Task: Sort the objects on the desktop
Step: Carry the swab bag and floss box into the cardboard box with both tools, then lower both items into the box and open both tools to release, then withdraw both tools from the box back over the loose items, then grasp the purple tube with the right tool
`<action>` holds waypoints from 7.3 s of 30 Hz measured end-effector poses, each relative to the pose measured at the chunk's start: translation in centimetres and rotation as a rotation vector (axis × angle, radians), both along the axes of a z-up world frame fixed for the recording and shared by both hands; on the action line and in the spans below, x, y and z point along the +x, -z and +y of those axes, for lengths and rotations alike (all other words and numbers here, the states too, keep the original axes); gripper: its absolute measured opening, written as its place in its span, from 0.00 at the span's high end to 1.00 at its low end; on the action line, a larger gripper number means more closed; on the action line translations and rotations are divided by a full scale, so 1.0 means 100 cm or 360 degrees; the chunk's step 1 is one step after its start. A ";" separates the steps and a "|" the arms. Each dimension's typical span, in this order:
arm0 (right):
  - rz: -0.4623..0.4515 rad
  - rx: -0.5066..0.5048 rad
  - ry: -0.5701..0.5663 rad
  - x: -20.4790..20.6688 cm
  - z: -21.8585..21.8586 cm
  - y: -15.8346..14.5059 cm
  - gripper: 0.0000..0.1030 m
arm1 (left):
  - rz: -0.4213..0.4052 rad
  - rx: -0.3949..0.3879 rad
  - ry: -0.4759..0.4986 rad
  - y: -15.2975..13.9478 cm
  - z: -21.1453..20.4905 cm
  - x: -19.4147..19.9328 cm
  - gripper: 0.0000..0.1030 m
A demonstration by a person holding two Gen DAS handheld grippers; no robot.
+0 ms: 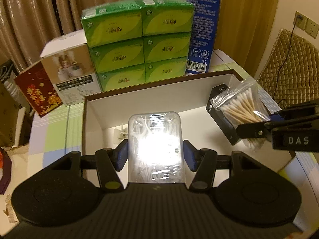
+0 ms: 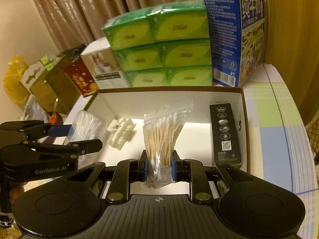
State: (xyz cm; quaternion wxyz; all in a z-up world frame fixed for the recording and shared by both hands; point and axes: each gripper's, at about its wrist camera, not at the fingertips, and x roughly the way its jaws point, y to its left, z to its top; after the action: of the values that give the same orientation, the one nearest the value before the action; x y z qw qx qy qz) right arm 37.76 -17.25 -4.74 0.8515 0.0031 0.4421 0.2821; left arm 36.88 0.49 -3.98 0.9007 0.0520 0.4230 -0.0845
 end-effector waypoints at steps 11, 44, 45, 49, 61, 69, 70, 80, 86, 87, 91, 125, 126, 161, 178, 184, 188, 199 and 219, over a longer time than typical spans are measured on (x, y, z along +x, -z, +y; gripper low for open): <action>0.0075 -0.0188 0.0044 0.055 0.018 0.043 0.82 | 0.0160 0.0014 -0.0017 0.046 0.002 0.074 0.49; 0.0084 -0.0329 0.0058 0.098 0.026 0.075 0.82 | 0.0246 0.0100 -0.0046 0.094 -0.004 0.137 0.41; 0.0084 -0.0330 0.0058 0.099 0.026 0.076 0.82 | 0.0236 0.0110 -0.0042 0.091 -0.004 0.137 0.37; 0.0073 -0.0334 0.0052 0.099 0.026 0.077 0.82 | 0.0199 0.0140 -0.0025 0.081 -0.004 0.134 0.36; -0.0127 -0.0310 -0.0039 0.084 0.028 0.069 0.42 | 0.0130 0.0162 -0.0032 0.062 -0.001 0.112 0.25; -0.0216 -0.0247 -0.0084 0.049 0.013 0.041 0.09 | 0.0070 0.0156 -0.0041 0.039 -0.001 0.077 0.16; -0.0216 -0.0235 -0.0077 0.045 0.011 0.038 0.08 | 0.0066 0.0147 -0.0045 0.036 -0.001 0.073 0.16; -0.0200 -0.0135 -0.0030 0.005 -0.007 0.010 0.02 | 0.0042 0.0085 -0.0083 0.005 0.001 0.024 0.11; -0.0180 -0.0079 0.0005 -0.014 -0.015 -0.002 0.02 | 0.0035 0.0063 -0.0101 -0.009 0.003 -0.005 0.09; -0.0181 -0.0067 0.0011 -0.018 -0.017 -0.004 0.02 | 0.0037 0.0060 -0.0106 -0.011 0.004 -0.009 0.08; -0.0183 -0.0046 0.0016 -0.032 -0.020 -0.011 0.02 | 0.0037 0.0064 -0.0120 -0.017 0.004 -0.028 0.07; -0.0110 0.0006 -0.0110 -0.152 -0.039 -0.022 0.02 | 0.0090 0.0053 -0.0191 -0.029 0.005 -0.166 0.07; -0.0106 0.0007 -0.0115 -0.154 -0.039 -0.022 0.02 | 0.0097 0.0056 -0.0192 -0.029 0.005 -0.169 0.07; 0.0117 -0.0080 -0.0194 -0.207 -0.038 0.026 0.02 | 0.0299 0.0065 -0.0261 0.016 0.020 -0.230 0.07; 0.0121 -0.0131 -0.0254 -0.218 -0.030 0.061 0.05 | 0.0361 0.0045 -0.0288 0.040 0.032 -0.242 0.08; 0.0120 -0.0156 -0.0340 -0.212 -0.022 0.076 0.44 | 0.0380 0.0041 -0.0345 0.047 0.043 -0.241 0.08; 0.0108 -0.0185 -0.0399 -0.206 -0.014 0.089 0.53 | 0.0394 0.0037 -0.0377 0.052 0.050 -0.238 0.08; -0.0024 -0.0329 -0.0589 -0.194 0.013 0.114 0.53 | 0.0454 0.0044 -0.0419 0.068 0.061 -0.225 0.08; 0.0015 -0.0405 -0.0579 -0.212 -0.029 0.117 0.74 | 0.0513 -0.0046 -0.0471 0.091 0.064 -0.205 0.08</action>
State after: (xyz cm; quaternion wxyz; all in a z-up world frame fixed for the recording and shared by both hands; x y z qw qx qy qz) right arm 16.60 -20.12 -16.44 0.7781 -0.1830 0.4713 0.3729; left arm 16.43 6.85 -13.04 0.8246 -0.0378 0.5634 0.0352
